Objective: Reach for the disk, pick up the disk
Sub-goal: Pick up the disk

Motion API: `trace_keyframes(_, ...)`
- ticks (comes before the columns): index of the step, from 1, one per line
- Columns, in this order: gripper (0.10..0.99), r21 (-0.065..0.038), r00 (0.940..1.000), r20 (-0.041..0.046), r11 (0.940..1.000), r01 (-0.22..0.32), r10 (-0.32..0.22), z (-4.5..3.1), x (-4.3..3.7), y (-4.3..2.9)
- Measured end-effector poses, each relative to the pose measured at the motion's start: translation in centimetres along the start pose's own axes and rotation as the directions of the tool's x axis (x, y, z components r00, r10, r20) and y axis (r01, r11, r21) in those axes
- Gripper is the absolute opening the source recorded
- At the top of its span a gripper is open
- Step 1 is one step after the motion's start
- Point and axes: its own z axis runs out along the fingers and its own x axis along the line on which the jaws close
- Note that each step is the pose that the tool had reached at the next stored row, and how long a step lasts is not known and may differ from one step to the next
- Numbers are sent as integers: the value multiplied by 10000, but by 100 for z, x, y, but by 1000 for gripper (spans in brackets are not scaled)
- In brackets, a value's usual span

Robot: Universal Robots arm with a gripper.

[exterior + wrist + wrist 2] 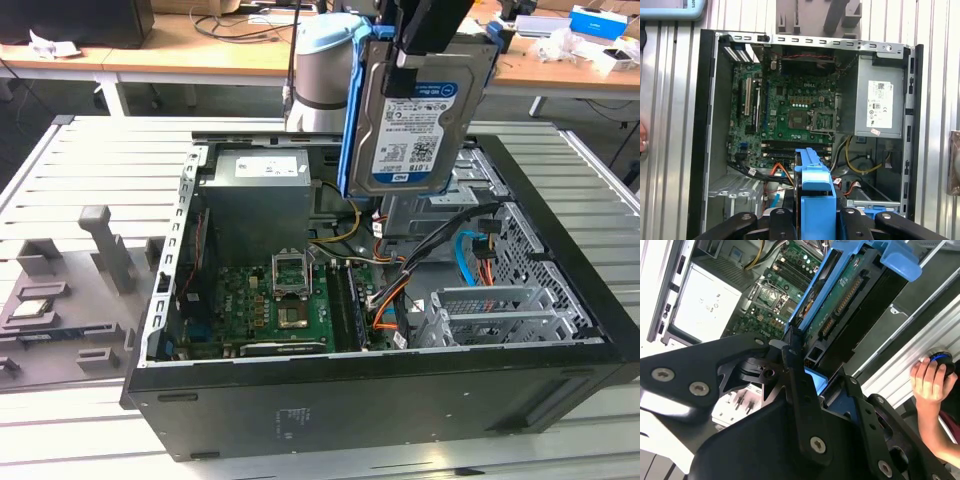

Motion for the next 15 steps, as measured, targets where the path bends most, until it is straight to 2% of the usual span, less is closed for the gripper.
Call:
trace_keyframes(7, 369, 1, 10000, 1, 10000, 0, 0, 1, 72, 4)
trace_keyframes(15, 369, 1, 10000, 0, 10000, 0, 0, 2, 213, 13)
